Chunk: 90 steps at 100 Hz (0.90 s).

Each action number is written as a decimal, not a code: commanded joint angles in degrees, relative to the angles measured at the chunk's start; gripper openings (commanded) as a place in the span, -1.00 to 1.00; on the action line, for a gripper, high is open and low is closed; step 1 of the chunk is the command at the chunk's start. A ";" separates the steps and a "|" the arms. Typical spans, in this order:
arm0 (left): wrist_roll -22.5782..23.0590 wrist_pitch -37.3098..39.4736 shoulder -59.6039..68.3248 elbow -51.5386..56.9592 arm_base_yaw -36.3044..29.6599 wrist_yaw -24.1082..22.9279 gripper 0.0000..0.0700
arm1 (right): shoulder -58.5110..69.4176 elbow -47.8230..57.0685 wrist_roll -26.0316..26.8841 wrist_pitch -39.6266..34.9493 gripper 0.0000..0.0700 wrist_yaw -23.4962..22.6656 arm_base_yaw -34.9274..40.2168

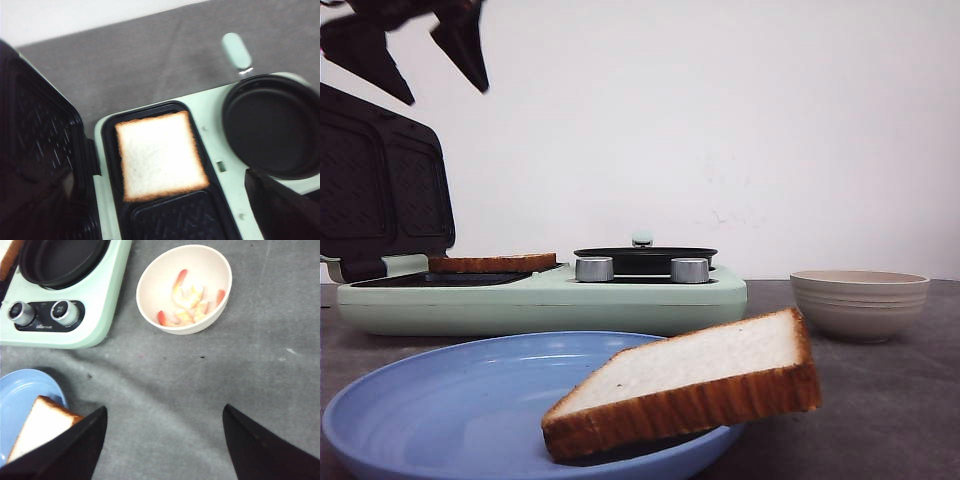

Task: Make breakfast with bread and shrimp
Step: 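Raise the left gripper away from the press, then grasp the remaining bread slice on the blue plate with the right gripper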

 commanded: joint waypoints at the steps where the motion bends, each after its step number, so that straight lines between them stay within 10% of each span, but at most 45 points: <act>1: -1.16 0.66 -1.09 0.66 0.46 1.73 0.91 | 0.28 0.74 -0.04 0.50 0.30 -0.83 -0.04; 90: -8.76 20.35 -38.86 -41.44 6.29 7.17 0.90 | 20.24 -0.46 6.38 5.66 0.31 -14.60 13.05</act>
